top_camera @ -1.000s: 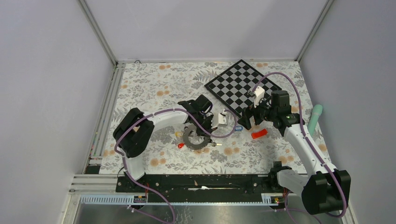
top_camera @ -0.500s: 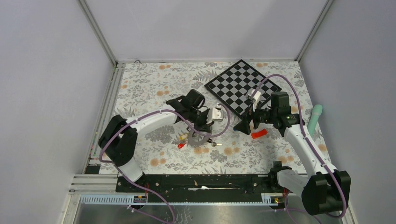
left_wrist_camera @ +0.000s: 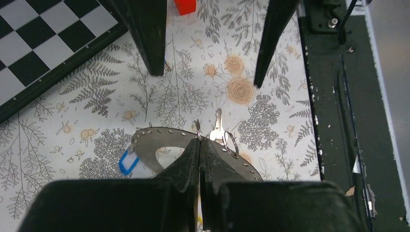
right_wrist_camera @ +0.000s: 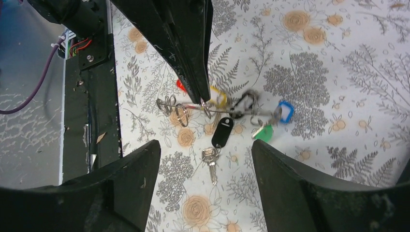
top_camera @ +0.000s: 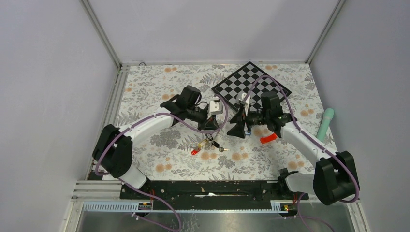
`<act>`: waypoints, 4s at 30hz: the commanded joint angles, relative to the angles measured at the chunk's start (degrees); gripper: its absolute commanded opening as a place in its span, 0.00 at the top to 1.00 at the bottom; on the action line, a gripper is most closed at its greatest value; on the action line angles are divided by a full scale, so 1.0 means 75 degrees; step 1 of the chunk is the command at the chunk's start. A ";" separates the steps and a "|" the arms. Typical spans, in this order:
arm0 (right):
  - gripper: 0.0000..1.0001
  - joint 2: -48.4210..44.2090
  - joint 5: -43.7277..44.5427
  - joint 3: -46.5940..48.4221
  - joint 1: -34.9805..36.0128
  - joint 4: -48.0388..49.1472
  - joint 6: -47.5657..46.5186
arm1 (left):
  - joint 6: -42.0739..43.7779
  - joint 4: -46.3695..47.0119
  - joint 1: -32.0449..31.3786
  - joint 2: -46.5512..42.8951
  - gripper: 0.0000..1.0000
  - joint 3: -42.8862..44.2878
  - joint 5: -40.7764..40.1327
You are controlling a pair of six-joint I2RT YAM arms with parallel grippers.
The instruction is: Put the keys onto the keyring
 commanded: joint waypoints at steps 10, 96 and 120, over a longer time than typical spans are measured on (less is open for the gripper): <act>0.34 0.0453 -0.0165 0.0554 0.0466 0.1185 0.0002 | -0.0902 0.1048 0.0257 -0.0570 1.00 -0.0137 0.1202; 1.00 0.1072 0.2209 0.3535 0.1413 -0.3882 -0.1088 | 0.0192 0.1925 0.0145 -0.0287 0.62 0.0107 0.1688; 1.00 0.0883 0.2172 0.3407 0.1412 -0.3833 -0.1135 | 0.0114 0.2007 0.0025 -0.0030 0.88 0.0106 0.1585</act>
